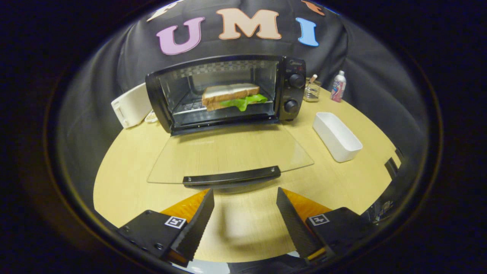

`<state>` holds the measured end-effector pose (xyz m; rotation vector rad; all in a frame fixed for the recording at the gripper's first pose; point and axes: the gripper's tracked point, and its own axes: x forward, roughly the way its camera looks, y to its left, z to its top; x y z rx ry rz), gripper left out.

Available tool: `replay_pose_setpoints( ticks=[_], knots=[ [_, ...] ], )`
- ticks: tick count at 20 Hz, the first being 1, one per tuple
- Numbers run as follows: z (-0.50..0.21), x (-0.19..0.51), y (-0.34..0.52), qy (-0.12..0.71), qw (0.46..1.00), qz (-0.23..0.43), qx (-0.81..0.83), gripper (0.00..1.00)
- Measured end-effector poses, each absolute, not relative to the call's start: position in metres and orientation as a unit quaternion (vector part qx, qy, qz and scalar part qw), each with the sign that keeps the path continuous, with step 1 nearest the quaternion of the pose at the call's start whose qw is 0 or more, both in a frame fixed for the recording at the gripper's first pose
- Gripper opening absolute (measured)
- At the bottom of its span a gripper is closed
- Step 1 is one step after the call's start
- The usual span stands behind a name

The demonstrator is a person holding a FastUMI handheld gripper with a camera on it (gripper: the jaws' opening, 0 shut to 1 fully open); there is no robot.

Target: Open the toaster oven, put the food inside, and close the toaster oven door.

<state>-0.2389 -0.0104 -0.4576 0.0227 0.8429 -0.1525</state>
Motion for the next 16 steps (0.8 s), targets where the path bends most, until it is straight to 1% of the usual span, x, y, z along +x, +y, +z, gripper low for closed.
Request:
replay_pose_setpoints(
  ticks=[3,5,9,13,16],
  knots=[
    [-0.474,-0.238,-0.007,0.423,0.904,-0.065,0.003,1.0],
    [-0.473,-0.237,-0.005,0.419,0.906,-0.062,0.0,1.0],
    [-0.452,-0.223,-0.002,0.385,0.921,-0.065,0.005,1.0],
    [-0.446,-0.222,-0.002,0.387,0.92,-0.05,-0.029,0.99],
    [-0.43,-0.217,0.0,0.373,0.926,-0.046,-0.023,0.99]
  ],
)
